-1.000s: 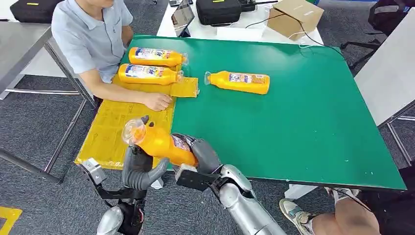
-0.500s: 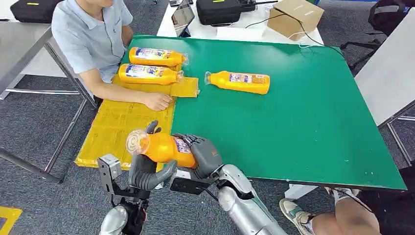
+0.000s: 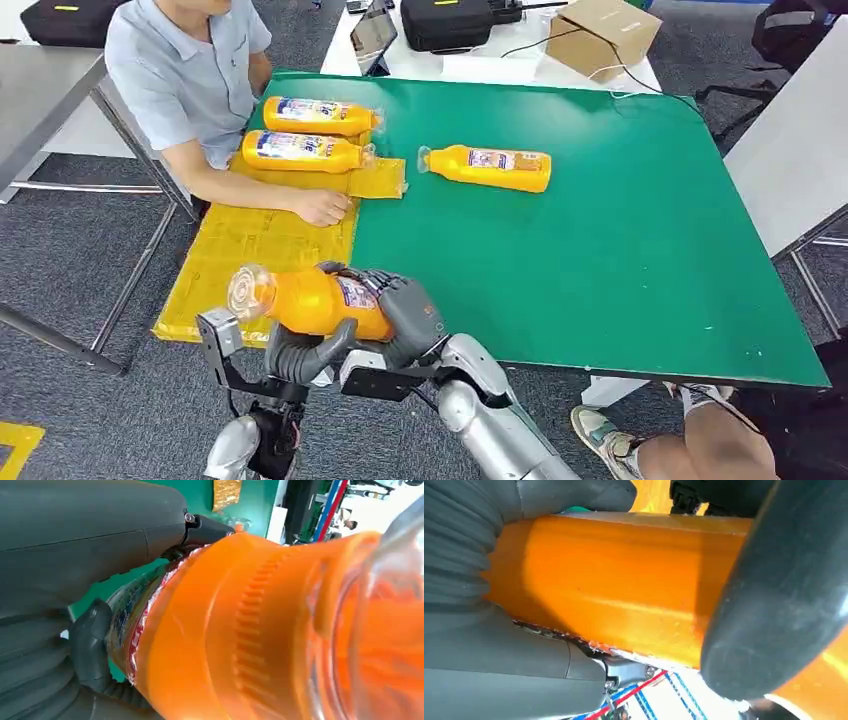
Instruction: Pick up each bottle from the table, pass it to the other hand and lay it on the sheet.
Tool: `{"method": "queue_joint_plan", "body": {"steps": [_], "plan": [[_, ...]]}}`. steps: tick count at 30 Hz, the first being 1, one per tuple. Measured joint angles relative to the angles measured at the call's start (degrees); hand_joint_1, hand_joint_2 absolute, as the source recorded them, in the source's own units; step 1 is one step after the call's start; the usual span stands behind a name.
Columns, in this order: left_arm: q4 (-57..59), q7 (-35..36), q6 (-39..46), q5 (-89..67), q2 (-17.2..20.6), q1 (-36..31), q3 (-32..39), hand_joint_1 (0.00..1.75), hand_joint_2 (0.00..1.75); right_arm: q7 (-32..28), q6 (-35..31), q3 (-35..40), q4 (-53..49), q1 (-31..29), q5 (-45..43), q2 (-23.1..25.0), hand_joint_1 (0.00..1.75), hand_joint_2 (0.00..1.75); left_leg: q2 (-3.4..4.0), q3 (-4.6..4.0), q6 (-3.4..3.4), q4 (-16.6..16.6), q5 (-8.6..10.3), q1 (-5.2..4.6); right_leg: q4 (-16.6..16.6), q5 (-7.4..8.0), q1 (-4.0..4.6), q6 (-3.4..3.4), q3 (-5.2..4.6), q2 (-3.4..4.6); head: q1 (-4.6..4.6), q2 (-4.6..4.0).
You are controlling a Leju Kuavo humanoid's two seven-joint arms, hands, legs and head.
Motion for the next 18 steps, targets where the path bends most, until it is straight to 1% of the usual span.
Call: {"method": "queue_joint_plan", "body": {"steps": [2,3,8,13,16,18], "plan": [[0.02,-0.26,-0.2,1.03,-0.02,-0.2,0.04,1.75,1.75,0.0,0.04,0.04,-0.24,0.16,-0.72,0.24,0.0,1.75,0.0,0.0,0.0,0.0,0.0,0.0,0.0,0.0,0.0,0.0,0.0,0.0,0.0,0.0],[0.02,-0.48,-0.39,1.75,-0.07,-0.32,0.2,1.75,1.75,-0.02,0.09,0.13,-0.35,0.28,-0.72,0.37,0.0,0.0,0.0,0.0,0.0,0.0,0.0,0.0,0.0,0.0,0.0,0.0,0.0,0.0,0.0,0.0],[0.0,-1.14,-1.35,4.78,-0.11,-0.7,0.83,1.75,1.75,0.37,0.59,1.03,-0.44,0.36,-0.66,0.85,0.0,0.0,0.0,-0.01,0.0,0.0,0.0,0.0,0.0,0.0,0.01,0.0,-0.01,0.0,0.0,0.0],[-0.15,-0.72,-0.74,8.13,-0.39,-0.97,1.77,1.75,1.75,0.5,-0.57,1.49,-0.42,0.39,-0.26,1.29,0.0,0.0,0.0,-0.01,0.0,0.0,0.0,0.0,0.0,0.0,0.0,0.0,-0.01,0.0,0.0,0.0],[-0.13,0.39,3.41,6.73,-0.42,-2.04,2.8,1.75,1.75,0.59,-1.75,1.86,-0.39,0.41,-0.09,1.44,0.0,0.0,0.0,0.0,0.0,0.0,0.0,0.0,0.0,0.0,0.0,0.0,0.0,0.0,0.02,0.0],[0.43,0.35,7.85,2.88,-0.2,-3.24,3.67,1.75,1.75,0.61,-2.45,2.38,-0.42,0.46,0.31,1.55,0.0,0.0,0.0,0.0,-0.01,0.0,0.0,0.0,0.0,0.01,0.01,0.0,-0.02,0.0,-0.02,0.0]]}}
